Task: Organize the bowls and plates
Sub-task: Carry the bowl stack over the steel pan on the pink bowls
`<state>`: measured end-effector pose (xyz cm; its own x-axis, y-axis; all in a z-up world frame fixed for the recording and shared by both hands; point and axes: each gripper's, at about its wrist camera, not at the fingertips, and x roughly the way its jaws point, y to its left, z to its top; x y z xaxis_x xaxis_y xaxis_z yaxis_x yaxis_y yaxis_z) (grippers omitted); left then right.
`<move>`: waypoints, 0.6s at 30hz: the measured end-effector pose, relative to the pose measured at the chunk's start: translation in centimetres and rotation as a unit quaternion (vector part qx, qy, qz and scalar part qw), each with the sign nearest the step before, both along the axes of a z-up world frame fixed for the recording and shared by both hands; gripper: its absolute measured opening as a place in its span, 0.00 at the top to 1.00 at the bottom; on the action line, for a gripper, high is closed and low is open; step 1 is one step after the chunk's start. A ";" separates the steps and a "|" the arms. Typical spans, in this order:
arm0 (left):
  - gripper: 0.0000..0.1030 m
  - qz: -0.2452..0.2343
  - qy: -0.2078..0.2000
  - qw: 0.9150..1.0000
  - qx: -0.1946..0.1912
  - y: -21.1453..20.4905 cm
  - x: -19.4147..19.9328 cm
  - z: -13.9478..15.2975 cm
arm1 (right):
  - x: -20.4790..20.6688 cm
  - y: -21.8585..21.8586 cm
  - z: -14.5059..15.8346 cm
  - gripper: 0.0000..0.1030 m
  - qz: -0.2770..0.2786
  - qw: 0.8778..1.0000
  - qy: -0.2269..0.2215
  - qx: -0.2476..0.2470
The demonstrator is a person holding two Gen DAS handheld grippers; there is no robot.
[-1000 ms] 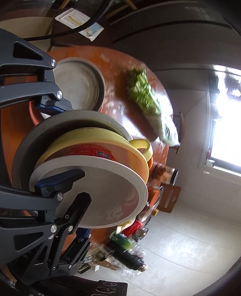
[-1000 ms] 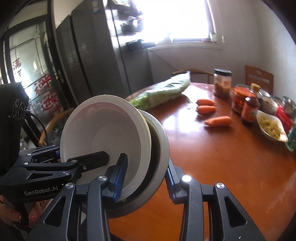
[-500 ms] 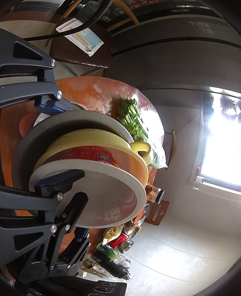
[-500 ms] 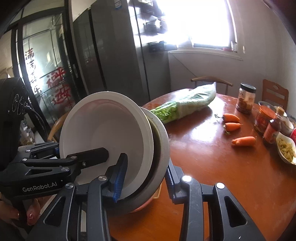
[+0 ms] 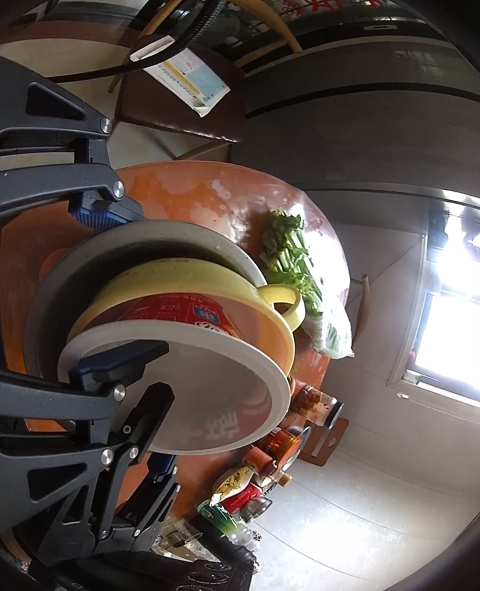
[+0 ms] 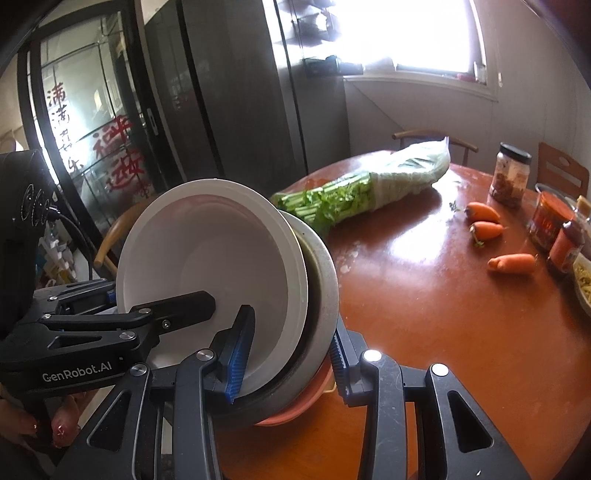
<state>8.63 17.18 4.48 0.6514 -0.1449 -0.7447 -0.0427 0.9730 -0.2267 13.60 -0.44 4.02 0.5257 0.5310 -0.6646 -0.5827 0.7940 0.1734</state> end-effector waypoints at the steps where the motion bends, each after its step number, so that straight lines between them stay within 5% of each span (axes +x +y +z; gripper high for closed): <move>1: 0.49 0.001 0.003 1.000 -0.001 0.1 0.1 -0.3 | 0.0 0.1 -0.2 0.61 0.000 1.000 0.002 -0.001; 18: 0.49 0.008 0.035 0.999 -0.003 0.5 1.2 -3.3 | 0.9 0.8 -3.0 0.61 0.004 0.999 0.041 -0.010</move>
<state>9.81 17.65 1.14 0.5994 -0.1389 -0.7883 -0.0743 0.9709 -0.2275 14.50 0.36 1.02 0.4645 0.5221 -0.7153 -0.5743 0.7924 0.2055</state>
